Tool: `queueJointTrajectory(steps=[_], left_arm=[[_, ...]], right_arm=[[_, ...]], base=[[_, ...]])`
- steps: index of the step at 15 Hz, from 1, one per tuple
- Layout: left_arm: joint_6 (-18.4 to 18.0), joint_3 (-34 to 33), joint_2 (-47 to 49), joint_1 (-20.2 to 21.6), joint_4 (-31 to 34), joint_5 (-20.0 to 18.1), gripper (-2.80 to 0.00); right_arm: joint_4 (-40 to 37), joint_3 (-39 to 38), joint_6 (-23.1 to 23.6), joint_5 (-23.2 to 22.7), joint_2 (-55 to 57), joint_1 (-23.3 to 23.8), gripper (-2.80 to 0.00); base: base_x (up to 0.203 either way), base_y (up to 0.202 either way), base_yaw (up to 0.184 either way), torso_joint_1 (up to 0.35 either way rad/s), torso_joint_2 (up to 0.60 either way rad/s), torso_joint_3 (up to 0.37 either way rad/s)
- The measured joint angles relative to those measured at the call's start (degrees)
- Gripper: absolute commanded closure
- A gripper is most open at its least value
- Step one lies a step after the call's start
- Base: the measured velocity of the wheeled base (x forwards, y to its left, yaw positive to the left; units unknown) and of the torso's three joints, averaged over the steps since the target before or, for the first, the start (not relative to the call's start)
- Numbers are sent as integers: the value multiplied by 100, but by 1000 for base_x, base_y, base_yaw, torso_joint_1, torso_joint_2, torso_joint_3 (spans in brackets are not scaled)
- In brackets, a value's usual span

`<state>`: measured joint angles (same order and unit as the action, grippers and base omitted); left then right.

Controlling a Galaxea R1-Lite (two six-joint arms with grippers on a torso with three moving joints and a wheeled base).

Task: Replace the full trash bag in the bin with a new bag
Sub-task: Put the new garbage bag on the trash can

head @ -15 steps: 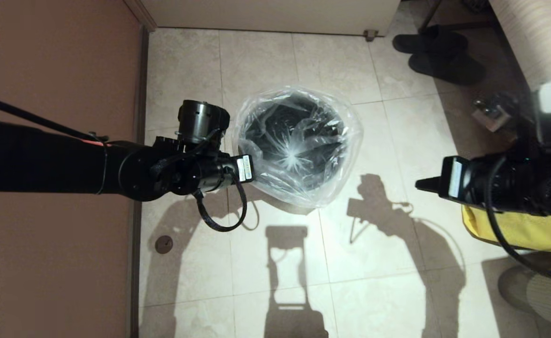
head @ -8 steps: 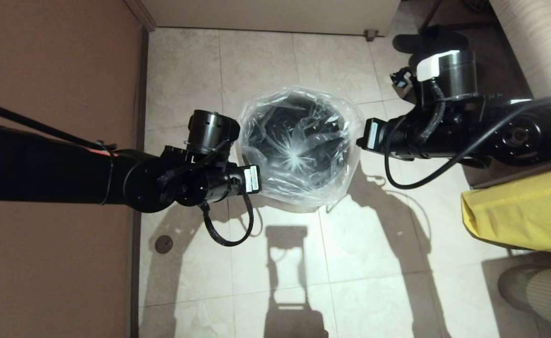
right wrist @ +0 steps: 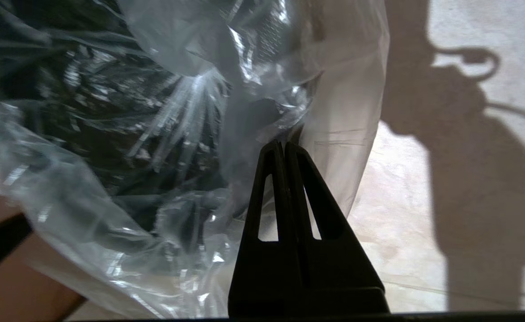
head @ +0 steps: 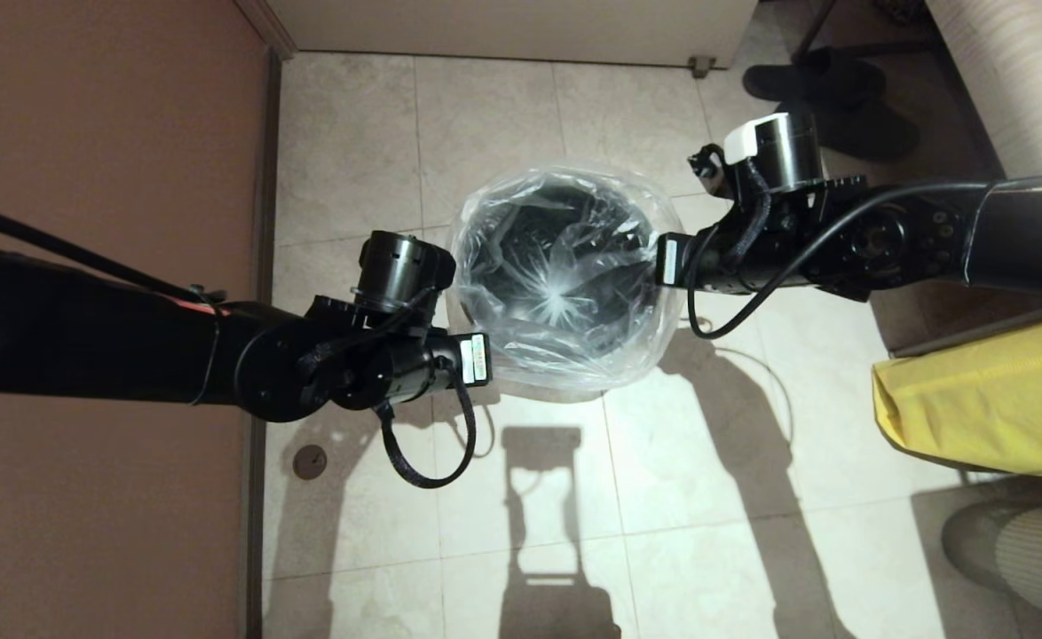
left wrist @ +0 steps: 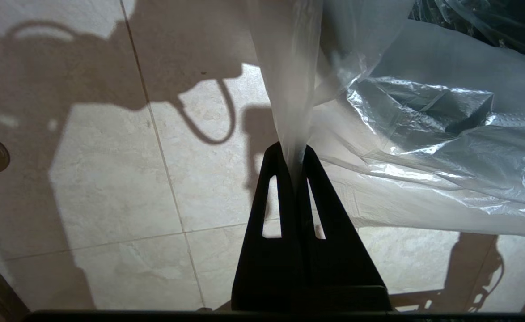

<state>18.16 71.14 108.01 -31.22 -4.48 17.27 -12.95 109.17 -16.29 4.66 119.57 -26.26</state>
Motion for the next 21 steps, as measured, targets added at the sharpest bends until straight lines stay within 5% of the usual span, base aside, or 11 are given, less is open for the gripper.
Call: queueJointTrajectory(steps=[5, 21], left_arm=[[165, -48, 54, -62, -174, -24, 0], [377, -476, 62, -41, -444, -18, 0]], right_arm=[[-63, 75, 522, 385, 157, -41, 0], [-342, 45, 161, 435, 122, -78, 0]], base=[[0, 0, 0, 0, 0, 0], [0, 0, 0, 0, 0, 0]])
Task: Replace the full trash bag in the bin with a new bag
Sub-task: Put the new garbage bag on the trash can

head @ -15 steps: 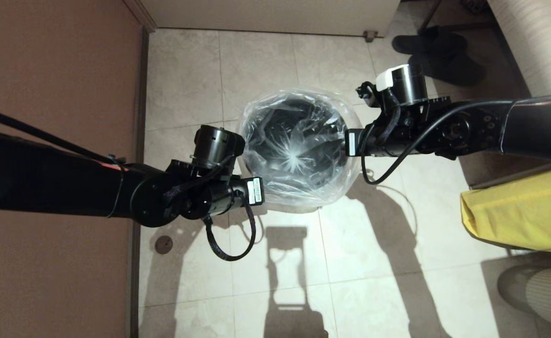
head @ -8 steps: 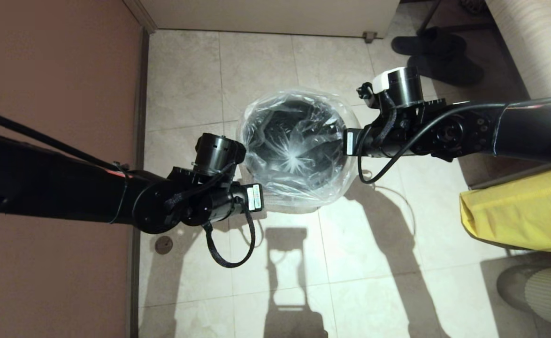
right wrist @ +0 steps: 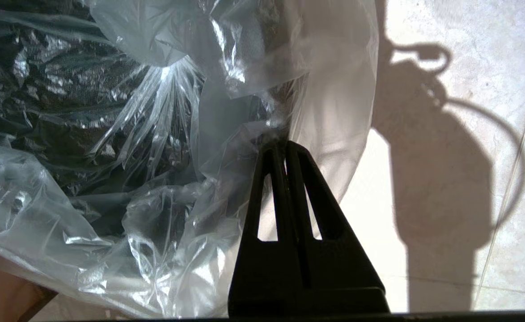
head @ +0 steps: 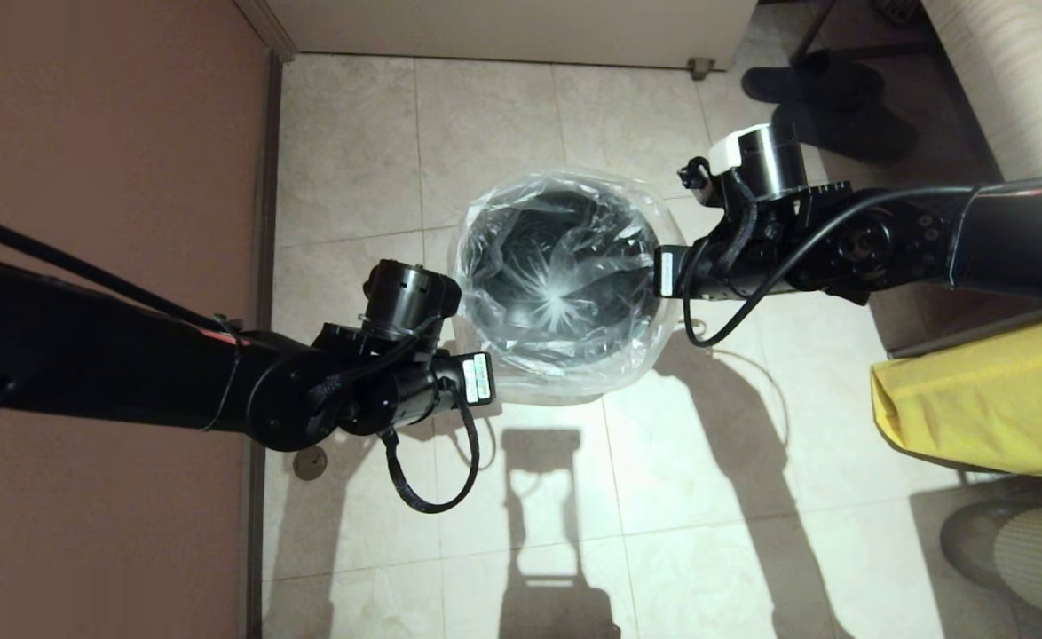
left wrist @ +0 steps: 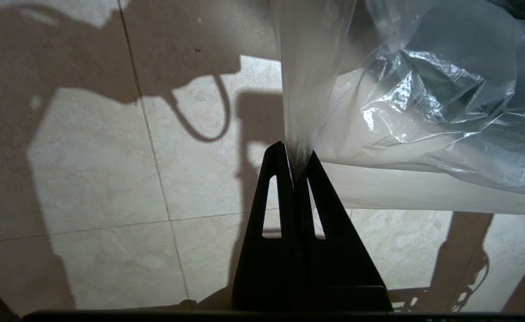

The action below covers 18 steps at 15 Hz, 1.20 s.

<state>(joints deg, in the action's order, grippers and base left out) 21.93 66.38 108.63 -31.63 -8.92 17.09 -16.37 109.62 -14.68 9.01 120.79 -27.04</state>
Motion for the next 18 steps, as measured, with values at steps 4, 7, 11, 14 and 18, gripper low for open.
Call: queueJointTrajectory(steps=[4, 7, 11, 14, 18], left_arm=[[-7, 91, 8, 0, -82, 4, 0], [-2, 117, 68, 0, -125, 21, 0], [-7, 106, 123, 99, -131, 2, 0], [-2, 92, 199, 132, -143, -9, 0], [-30, 98, 316, 225, -475, -4, 0]], right_arm=[[-7, 2, 2, 5, -79, 0, 0], [-7, -2, 2, 17, -101, 0, 0], [-137, -48, -8, 16, -183, 11, 0], [-135, -79, -23, 17, -100, -23, 0], [-82, -44, -26, 13, 105, -83, 0]], base=[[0, 0, 0, 0, 0, 0], [0, 0, 0, 0, 0, 0], [0, 0, 0, 0, 0, 0], [0, 0, 0, 0, 0, 0], [0, 0, 0, 0, 0, 0]])
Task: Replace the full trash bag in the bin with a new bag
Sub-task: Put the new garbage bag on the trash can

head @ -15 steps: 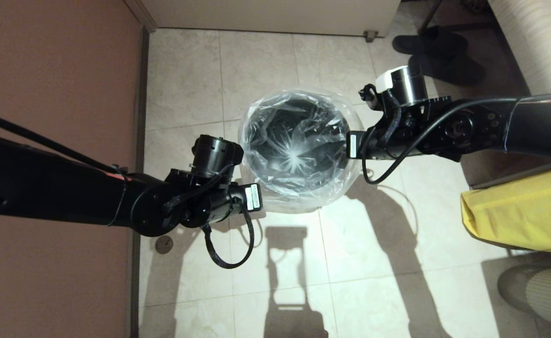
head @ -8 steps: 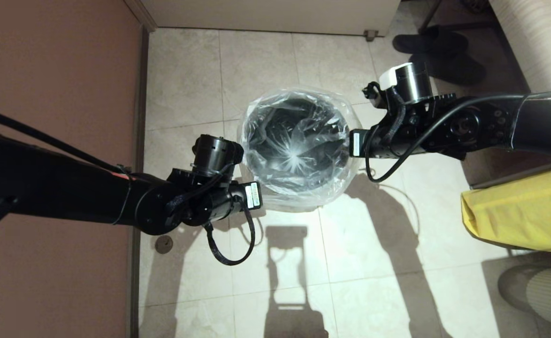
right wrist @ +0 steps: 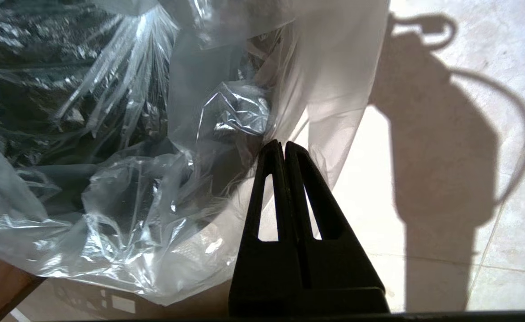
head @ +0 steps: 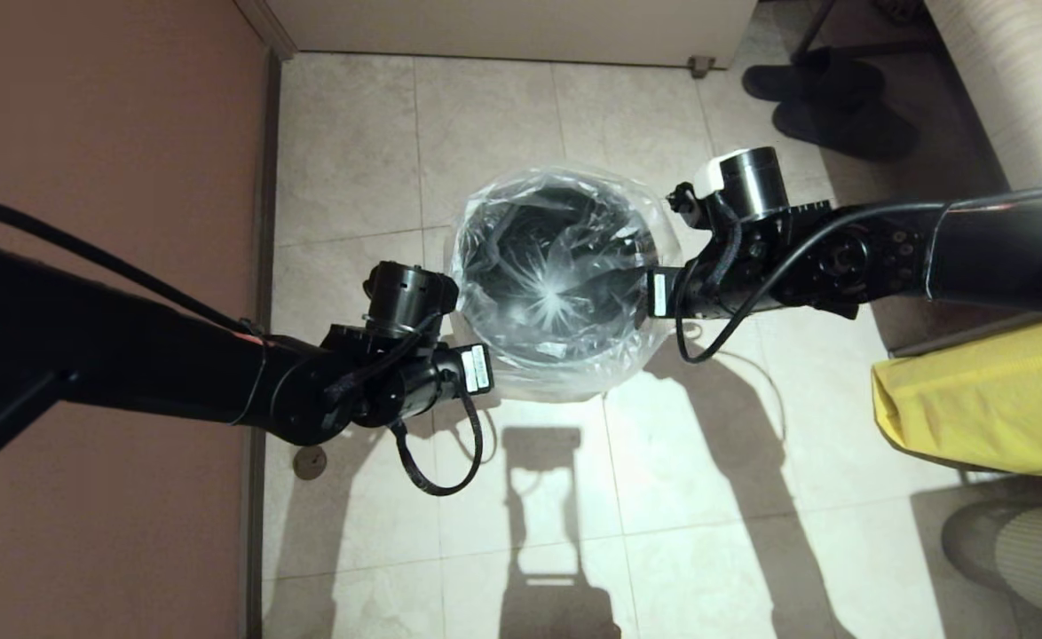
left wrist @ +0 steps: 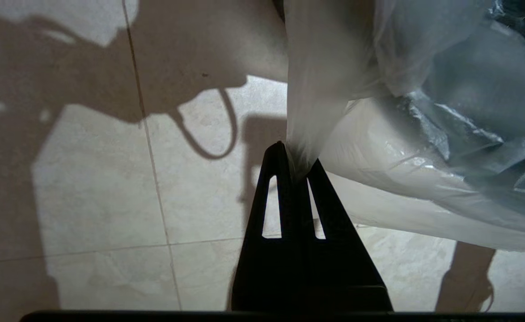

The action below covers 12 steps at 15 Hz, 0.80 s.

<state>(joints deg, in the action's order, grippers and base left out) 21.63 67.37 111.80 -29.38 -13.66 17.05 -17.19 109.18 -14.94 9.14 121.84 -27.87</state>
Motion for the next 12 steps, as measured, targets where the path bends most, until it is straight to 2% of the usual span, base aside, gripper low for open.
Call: queueJointTrajectory(steps=[12], left_arm=[[0, 63, 161, 282, -180, 2, 0]], right_arm=[[140, 118, 7, 2, 274, 95, 0]], base=[[0, 0, 0, 0, 0, 0]])
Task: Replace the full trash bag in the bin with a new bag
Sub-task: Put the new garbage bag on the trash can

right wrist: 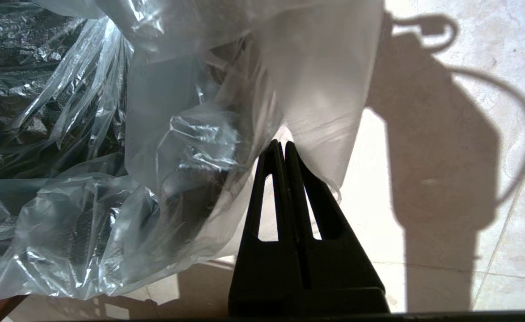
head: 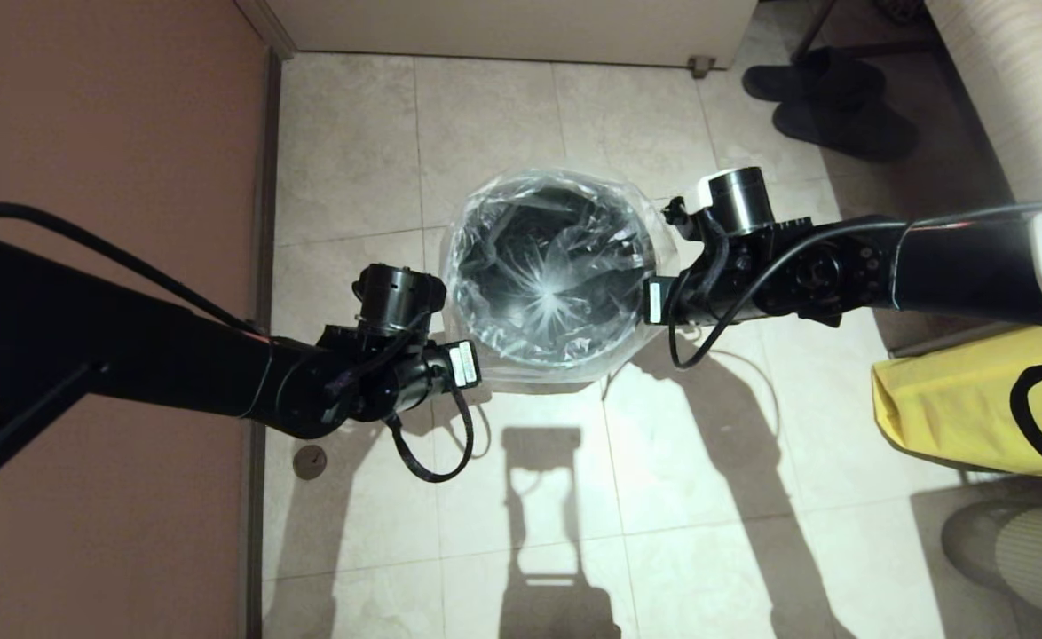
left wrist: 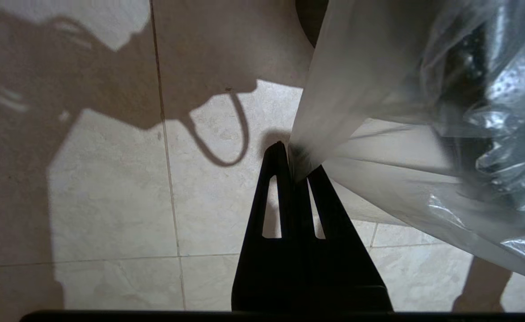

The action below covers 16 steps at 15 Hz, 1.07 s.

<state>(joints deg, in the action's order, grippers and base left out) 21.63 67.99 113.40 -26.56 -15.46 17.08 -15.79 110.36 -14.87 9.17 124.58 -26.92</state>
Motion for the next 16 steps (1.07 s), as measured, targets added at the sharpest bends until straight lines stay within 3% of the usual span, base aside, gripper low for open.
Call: queueJointTrajectory(steps=[3, 4, 13, 15, 16], left_arm=[[0, -24, -137, -13, -2, 9, 0], [-12, -46, -174, -9, 0, 11, -280], [67, -285, -795, -49, 35, -22, -280], [67, -434, -1006, -119, 44, -11, -280], [71, -477, -1064, -127, 46, -1, 0]], right_arm=[[-47, -20, -6, 9, -96, -1, 0], [-76, -27, -1, 11, -118, -9, 0], [-129, -49, -19, 35, -224, -37, 0], [-311, -66, -200, 33, -298, -52, 0], [-342, -69, -241, 30, -340, -53, 0]], base=[[0, 0, 0, 0, 0, 0], [0, 0, 0, 0, 0, 0], [0, 0, 0, 0, 0, 0], [0, 0, 0, 0, 0, 0], [0, 0, 0, 0, 0, 0]])
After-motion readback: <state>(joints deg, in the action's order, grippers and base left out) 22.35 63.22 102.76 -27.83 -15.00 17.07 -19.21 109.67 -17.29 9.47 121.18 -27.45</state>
